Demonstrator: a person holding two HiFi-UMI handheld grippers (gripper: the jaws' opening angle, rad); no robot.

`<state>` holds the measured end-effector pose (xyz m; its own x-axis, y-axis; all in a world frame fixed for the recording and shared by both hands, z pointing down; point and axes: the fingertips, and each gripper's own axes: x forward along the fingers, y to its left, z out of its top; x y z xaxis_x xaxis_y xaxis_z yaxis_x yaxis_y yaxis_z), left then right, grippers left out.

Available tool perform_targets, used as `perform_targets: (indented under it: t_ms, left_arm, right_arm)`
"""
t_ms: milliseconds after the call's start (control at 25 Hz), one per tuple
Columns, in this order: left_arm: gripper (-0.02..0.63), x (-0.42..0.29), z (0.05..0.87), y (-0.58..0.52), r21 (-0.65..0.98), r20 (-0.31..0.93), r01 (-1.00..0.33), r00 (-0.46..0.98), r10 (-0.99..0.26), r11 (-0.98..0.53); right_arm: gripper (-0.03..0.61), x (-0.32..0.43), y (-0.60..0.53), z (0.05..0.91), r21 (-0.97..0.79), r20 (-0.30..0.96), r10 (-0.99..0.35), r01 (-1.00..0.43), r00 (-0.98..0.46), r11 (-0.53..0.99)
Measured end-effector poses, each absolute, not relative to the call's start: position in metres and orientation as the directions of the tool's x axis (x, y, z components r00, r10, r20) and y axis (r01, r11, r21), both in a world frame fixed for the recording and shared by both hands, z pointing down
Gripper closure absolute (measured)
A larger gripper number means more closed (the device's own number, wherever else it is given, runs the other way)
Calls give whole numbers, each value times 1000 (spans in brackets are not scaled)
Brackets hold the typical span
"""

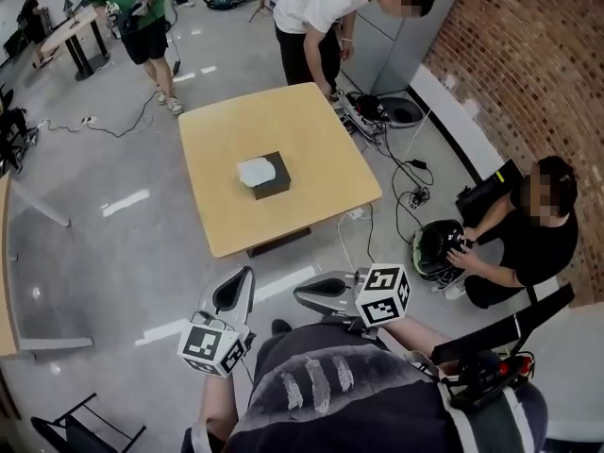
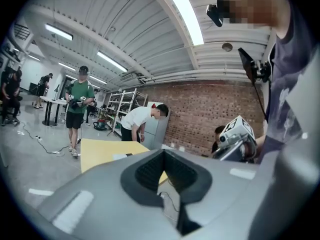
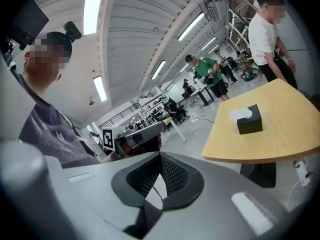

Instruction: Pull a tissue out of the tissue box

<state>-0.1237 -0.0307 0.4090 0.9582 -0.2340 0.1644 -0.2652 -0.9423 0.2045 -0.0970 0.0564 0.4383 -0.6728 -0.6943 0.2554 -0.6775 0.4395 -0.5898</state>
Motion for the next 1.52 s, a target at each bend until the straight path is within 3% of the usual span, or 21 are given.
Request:
perform_targets:
  t_ms: [240,1040,1520]
  left_arm:
    - [612,-109,418,-31,219,188,-251,959,-212,-943]
    - [612,16,414,-30,95,360,-226,916,-178,-969]
    - [612,96,413,-45,66,406,-257,890,-210,-964]
  right_arm:
    - [581,-83,53,445,-621,245,-711,-670,-660,408]
    - [581,51,33,445,-758,-55,-802,-497,-595,421]
    - [581,123,22,467,-788,-66,-775,-444,-628,426]
